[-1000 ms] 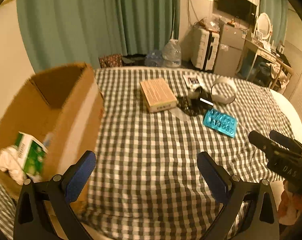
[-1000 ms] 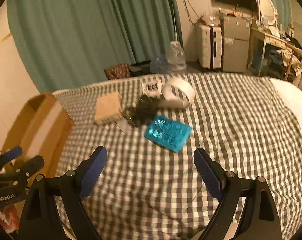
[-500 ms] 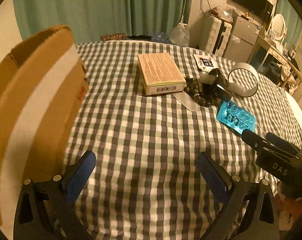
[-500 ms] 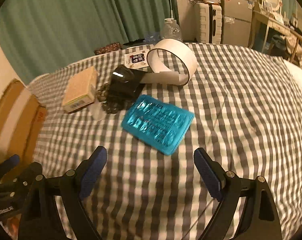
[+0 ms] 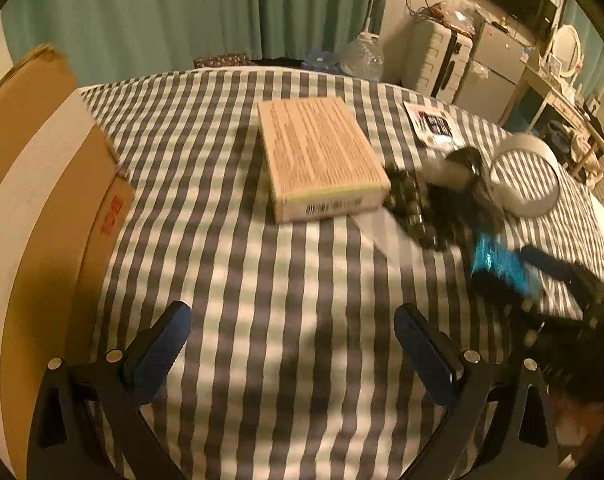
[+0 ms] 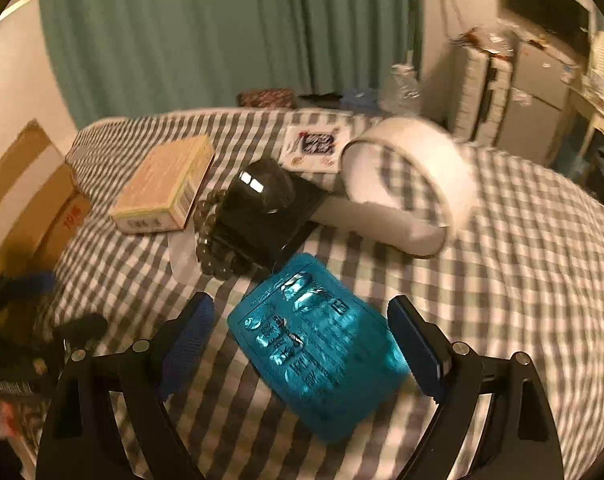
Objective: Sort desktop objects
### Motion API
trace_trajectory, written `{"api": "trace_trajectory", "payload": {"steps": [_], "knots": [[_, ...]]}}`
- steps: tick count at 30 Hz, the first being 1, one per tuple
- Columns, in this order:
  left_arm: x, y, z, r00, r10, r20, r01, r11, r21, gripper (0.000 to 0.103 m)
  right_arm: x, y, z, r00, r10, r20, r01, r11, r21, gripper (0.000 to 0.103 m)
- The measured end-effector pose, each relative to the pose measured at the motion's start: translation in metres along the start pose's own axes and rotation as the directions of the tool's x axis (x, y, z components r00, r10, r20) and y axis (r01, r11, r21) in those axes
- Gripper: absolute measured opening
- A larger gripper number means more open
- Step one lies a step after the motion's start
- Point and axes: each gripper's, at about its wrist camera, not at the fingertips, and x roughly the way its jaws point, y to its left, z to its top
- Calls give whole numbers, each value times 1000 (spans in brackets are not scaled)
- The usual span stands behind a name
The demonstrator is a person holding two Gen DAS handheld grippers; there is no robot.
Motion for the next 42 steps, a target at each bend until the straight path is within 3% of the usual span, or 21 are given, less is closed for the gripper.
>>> {"api": "trace_trajectory", "payload": {"steps": [11, 15, 16, 18, 19, 21, 25, 27, 29, 32, 34, 37, 40, 42], "knots": [[13, 3, 4, 1000, 24, -20, -24, 1000, -2, 103, 9, 6, -7, 999, -12, -39, 8, 994, -111, 93], [12, 7, 3, 999, 36, -23, -36, 999, -10, 103, 8, 6, -9, 998, -17, -63, 10, 994, -106, 90], [10, 8, 4, 999, 37, -21, -37, 999, -16, 103, 6, 5, -9, 998, -19, -65, 13, 995, -97, 86], [9, 10, 6, 999, 34, -16, -35, 999, -22, 103, -3, 0, -6, 999, -34, -41, 31, 998, -63, 46], [7, 12, 7, 999, 33, -14, -33, 999, -24, 103, -5, -7, -4, 999, -18, -48, 16, 999, -28, 39], [7, 11, 10, 999, 29, -14, -30, 999, -23, 103, -7, -15, -6, 998, 28, -57, -26, 998, 50, 35], [6, 7, 14, 1000, 26, -11, -26, 1000, -11, 103, -8, -12, -10, 997, 41, -58, -39, 998, 43, 40], [8, 4, 14, 1000, 26, -14, -26, 1000, 0, 103, -2, -7, -10, 991, 110, -73, -108, 994, 32, 81], [10, 2, 14, 999, 29, -18, -29, 1000, 7, 103, 2, 8, -10, 992, 92, -88, -96, 994, -43, 89], [14, 1, 14, 999, 32, -27, -32, 999, 0, 103, 9, 26, -14, 994, 1, -108, -18, 986, -163, 88], [17, 1, 13, 999, 31, -32, -32, 999, -13, 103, 7, 21, -12, 995, -2, -105, -12, 991, -135, 73], [17, 1, 12, 999, 32, -31, -32, 999, -20, 103, 3, 11, -8, 994, 29, -103, -35, 998, -53, 69], [14, -1, 15, 1000, 22, -20, -23, 999, -27, 103, -3, 14, -8, 996, -30, -84, 26, 998, -51, 69], [10, -6, 18, 1000, -4, -8, 4, 999, -38, 103, -13, 3, -7, 998, -24, -61, 23, 1000, -17, 69]]}}
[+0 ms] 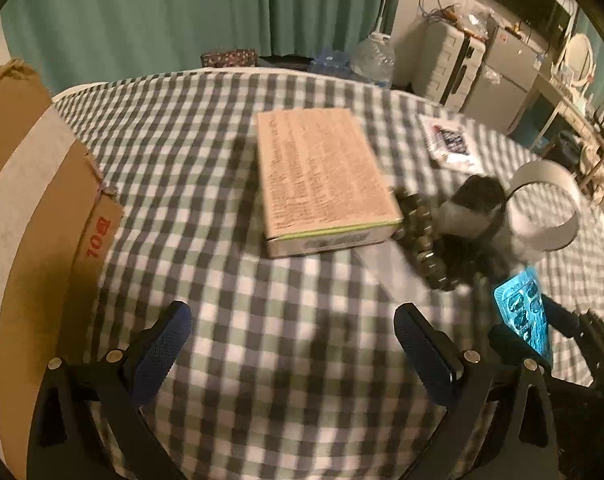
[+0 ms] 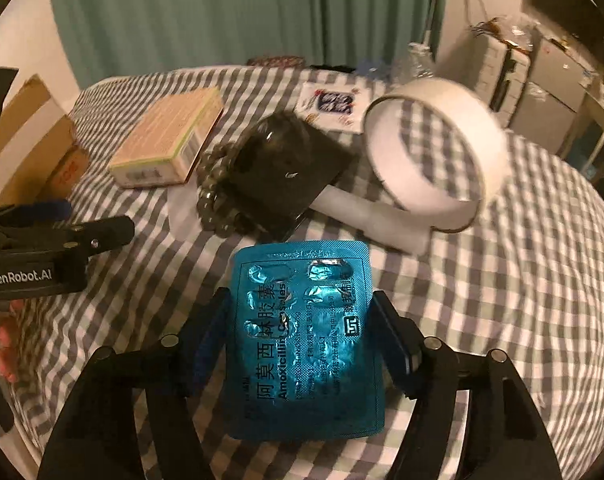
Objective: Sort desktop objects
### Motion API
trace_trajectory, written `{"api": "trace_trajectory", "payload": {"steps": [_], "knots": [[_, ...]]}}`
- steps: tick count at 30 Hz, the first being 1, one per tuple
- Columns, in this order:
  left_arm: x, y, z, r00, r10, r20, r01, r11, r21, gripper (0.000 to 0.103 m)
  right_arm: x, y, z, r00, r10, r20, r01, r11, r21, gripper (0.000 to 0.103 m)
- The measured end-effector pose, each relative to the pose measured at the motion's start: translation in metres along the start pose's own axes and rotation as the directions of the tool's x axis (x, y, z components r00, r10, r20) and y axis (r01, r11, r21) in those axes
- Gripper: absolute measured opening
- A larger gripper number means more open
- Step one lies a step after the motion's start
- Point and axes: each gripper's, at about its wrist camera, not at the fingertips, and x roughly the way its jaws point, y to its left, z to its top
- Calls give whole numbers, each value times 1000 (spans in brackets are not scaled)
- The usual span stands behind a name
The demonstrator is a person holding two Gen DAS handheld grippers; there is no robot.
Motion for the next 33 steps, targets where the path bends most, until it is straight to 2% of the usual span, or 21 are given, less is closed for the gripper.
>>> {"api": "trace_trajectory", "payload": {"steps": [3, 7, 11, 15, 17, 18, 19, 20, 21, 23, 27, 31, 32, 33], "knots": [[-7, -17, 7, 999, -40, 33, 40, 999, 13, 103, -19, -15, -2, 999, 8, 33, -10, 998, 64, 69], [-10, -46, 13, 996, -61, 66, 55, 995, 82, 103, -39, -46, 1, 993, -88, 80, 73, 984, 164, 69], [-7, -82, 17, 993, -83, 89, 68, 985, 160, 103, -44, -80, 0, 989, -102, 108, 65, 951, 301, 69], [2, -108, 23, 987, -97, 125, 66, 970, 233, 102, -40, -83, 0, 991, -99, 90, 66, 948, 310, 69], [10, -119, 27, 991, -86, 107, 55, 962, 266, 85, -42, -80, 2, 991, -89, 96, 58, 955, 289, 69], [13, -122, 29, 991, -101, 87, 73, 959, 275, 63, -42, -78, 3, 992, -80, 96, 51, 959, 278, 69], [14, -123, 31, 990, -119, 70, 95, 955, 280, 53, -41, -78, 4, 993, -76, 95, 47, 961, 272, 69], [13, -126, 31, 991, -111, 76, 84, 950, 299, 52, -40, -77, 5, 993, -72, 91, 45, 962, 269, 69], [11, -128, 31, 991, -111, 78, 80, 944, 321, 46, -41, -78, 1, 994, -70, 88, 44, 962, 271, 69], [7, -132, 31, 992, -99, 80, 64, 931, 359, 46, -41, -80, 1, 994, -67, 91, 39, 958, 283, 69], [-13, -119, 34, 990, -114, 88, 78, 937, 341, 46, -48, -85, -2, 991, -62, 116, 24, 953, 303, 69], [-43, -107, 31, 987, -93, 134, 40, 934, 355, 44, -52, -83, -1, 991, -57, 123, 17, 952, 307, 69], [-51, -102, 30, 985, -89, 150, 31, 935, 353, 33, -54, -81, -2, 991, -58, 124, 18, 951, 307, 69], [-60, -96, 29, 984, -88, 157, 27, 935, 353, 14, -55, -81, -2, 991, -56, 124, 16, 952, 304, 69]]}}
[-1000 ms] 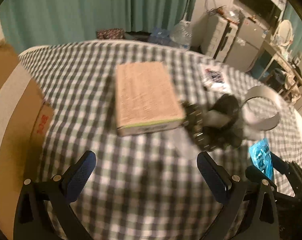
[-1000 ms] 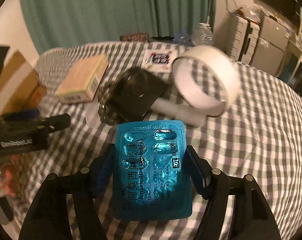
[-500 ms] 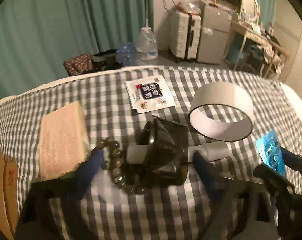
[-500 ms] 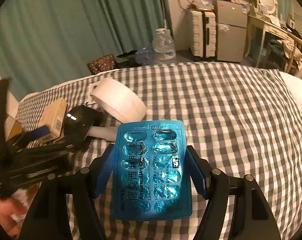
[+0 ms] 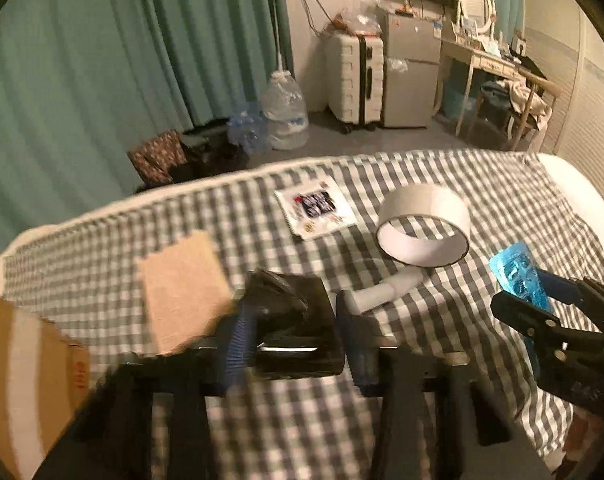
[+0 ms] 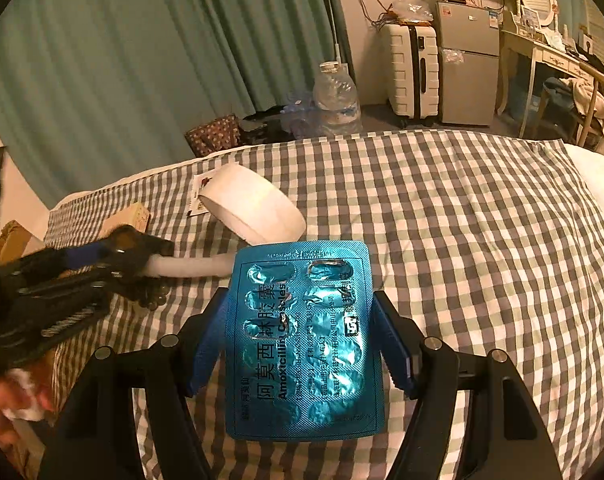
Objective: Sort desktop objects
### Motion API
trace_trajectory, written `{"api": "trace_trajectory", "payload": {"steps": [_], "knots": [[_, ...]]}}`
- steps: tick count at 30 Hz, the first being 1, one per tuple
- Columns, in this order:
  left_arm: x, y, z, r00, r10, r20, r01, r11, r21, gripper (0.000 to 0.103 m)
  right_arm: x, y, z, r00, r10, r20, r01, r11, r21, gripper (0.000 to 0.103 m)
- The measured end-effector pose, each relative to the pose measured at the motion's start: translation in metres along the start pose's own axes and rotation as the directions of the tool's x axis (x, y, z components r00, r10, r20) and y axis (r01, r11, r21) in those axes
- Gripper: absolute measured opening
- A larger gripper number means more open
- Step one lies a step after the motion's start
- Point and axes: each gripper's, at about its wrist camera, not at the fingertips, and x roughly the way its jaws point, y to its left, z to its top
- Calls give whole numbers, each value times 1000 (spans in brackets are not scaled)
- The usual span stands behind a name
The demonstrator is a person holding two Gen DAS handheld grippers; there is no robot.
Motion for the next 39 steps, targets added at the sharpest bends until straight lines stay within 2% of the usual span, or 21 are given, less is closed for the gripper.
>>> {"api": "trace_trajectory", "payload": {"steps": [4, 8, 9, 10, 11, 12, 13, 14, 16, 18, 22, 24, 29, 30, 32, 35, 36, 37, 39], "knots": [[-30, 23, 0, 1000, -8, 12, 9, 1000, -29, 14, -19, 9, -2, 999, 18, 27, -18, 1000, 0, 69], [-51, 34, -10, 998, -64, -7, 64, 997, -51, 17, -37, 22, -9, 998, 38, 44, -38, 999, -6, 69], [-53, 35, -14, 996, -81, -23, 80, 995, -58, 24, -40, 24, -11, 998, 38, 46, -38, 999, -6, 69], [-53, 36, -19, 996, -83, -31, 81, 995, -66, 48, -42, 26, -13, 998, 44, 43, -44, 999, -4, 69], [-54, 35, -27, 997, -76, -29, 74, 994, -80, 65, -43, 28, -15, 998, 49, 42, -49, 999, -3, 69], [-54, 33, -32, 998, -65, -20, 63, 994, -89, 87, -44, 31, -18, 998, 54, 39, -54, 999, -4, 69], [-55, 30, -39, 999, -54, -2, 53, 993, -101, 92, -44, 32, -19, 998, 55, 37, -55, 998, -9, 69], [-52, 27, -46, 998, -64, 8, 64, 992, -113, 92, -44, 34, -21, 998, 52, 34, -51, 999, -17, 69], [-37, 19, -52, 995, -91, -28, 87, 989, -122, 92, -43, 35, -20, 998, 53, 30, -53, 998, -24, 69], [-15, 10, -57, 994, -70, -79, 61, 992, -110, 92, -43, 33, -22, 997, 66, 36, -65, 998, -22, 69], [17, 2, -61, 992, -34, -121, 19, 992, -124, 92, -35, 26, -23, 995, 94, 21, -94, 996, 0, 69], [25, 6, -59, 994, -33, -109, 13, 984, -180, 92, -30, 21, -23, 994, 108, 13, -108, 994, 16, 69], [28, 13, -48, 998, -8, -68, -6, 979, -205, 92, -23, 16, -19, 995, 102, 5, -102, 995, 6, 69], [32, 14, -47, 997, 3, -78, -18, 979, -201, 89, -21, 16, -19, 995, 102, 4, -102, 995, 4, 69], [51, 12, -46, 986, 12, -167, -38, 987, -154, 76, -18, 15, -18, 995, 103, 0, -103, 995, -1, 69], [58, 18, -48, 984, -26, -174, -9, 981, -196, 72, -15, 14, -17, 995, 103, -7, -103, 995, 5, 69], [58, 20, -46, 984, -44, -172, 8, 978, -209, 62, -15, 13, -18, 995, 102, -9, -102, 995, 8, 69], [56, 21, -45, 984, -61, -168, 25, 977, -210, 42, -14, 13, -18, 995, 101, -10, -101, 995, 11, 69], [49, 19, -40, 984, -65, -168, 36, 984, -172, 40, -16, 12, -18, 995, 97, -6, -97, 995, 18, 69]]}}
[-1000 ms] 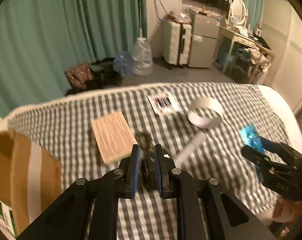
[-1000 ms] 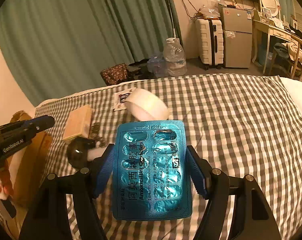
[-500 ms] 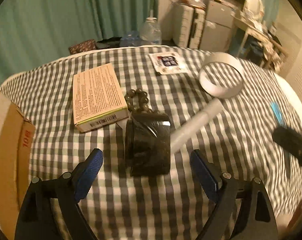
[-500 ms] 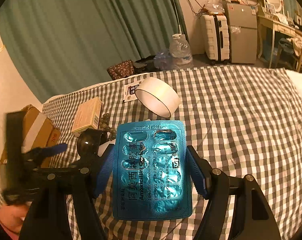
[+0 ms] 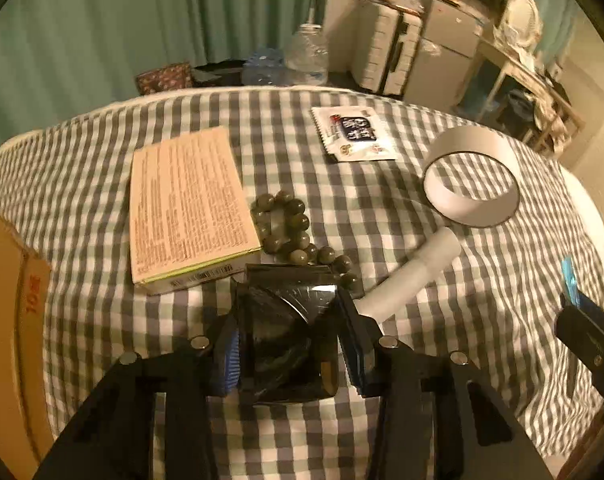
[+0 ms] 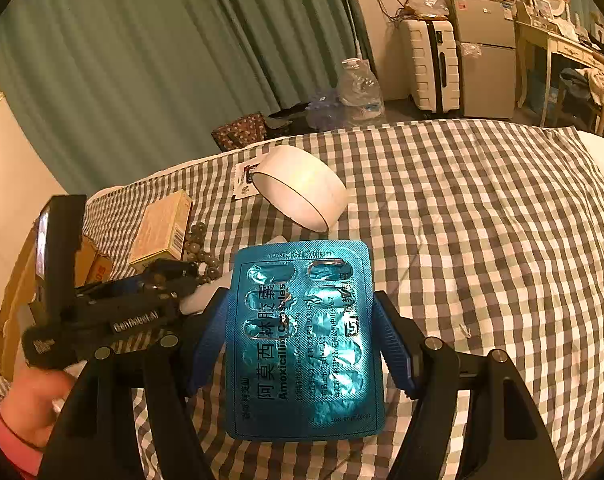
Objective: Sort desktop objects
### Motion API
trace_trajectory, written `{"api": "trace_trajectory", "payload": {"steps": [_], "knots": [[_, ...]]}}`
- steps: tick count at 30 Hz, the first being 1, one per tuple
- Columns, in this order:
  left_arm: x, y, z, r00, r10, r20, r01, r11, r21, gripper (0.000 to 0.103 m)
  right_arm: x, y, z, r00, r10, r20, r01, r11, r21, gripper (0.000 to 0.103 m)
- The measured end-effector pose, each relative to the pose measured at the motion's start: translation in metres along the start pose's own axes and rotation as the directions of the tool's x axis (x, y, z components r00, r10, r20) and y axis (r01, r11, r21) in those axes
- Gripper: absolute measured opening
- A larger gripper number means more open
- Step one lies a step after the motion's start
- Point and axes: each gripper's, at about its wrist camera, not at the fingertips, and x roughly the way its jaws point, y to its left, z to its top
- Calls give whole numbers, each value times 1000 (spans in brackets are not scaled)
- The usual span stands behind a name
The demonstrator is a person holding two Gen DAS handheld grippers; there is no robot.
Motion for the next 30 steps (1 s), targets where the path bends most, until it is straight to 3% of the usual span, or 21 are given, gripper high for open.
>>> {"api": "trace_trajectory", "payload": {"steps": [1, 3, 12, 17, 20, 22, 23, 26, 30], "knots": [[-4, 0, 0, 1000, 4, 0, -4, 1000, 21, 36, -1, 0, 0, 1000, 0, 1, 0, 1000, 2, 69], [-15, 5, -1, 1000, 19, 5, -19, 999, 35, 11, -2, 0, 0, 1000, -5, 3, 5, 1000, 2, 69], [-75, 40, -14, 997, 42, 69, -43, 999, 3, 10, -19, 12, -1, 999, -10, 33, 10, 1000, -3, 69], [-100, 46, -17, 994, -16, 105, 17, 1000, -4, 10, -37, 28, -6, 998, -2, 62, 3, 1000, -20, 69], [-98, 36, -26, 994, -23, 104, 18, 998, 53, 24, -40, 37, -12, 998, 9, 63, -8, 1000, -26, 69], [-95, 30, -33, 994, -15, 104, 7, 997, 83, 77, -40, 42, -14, 998, 12, 56, -9, 999, -43, 69], [-94, 27, -37, 994, -3, 111, -8, 996, 94, 84, -39, 45, -15, 998, 7, 55, -4, 998, -55, 69], [-83, 17, -45, 992, 31, 126, -49, 988, 144, 85, -36, 48, -15, 999, 12, 52, -8, 998, -64, 70], [-46, 15, -44, 995, 74, 74, -85, 984, 156, 85, -26, 41, -16, 999, 38, 30, -37, 999, -29, 70]]}}
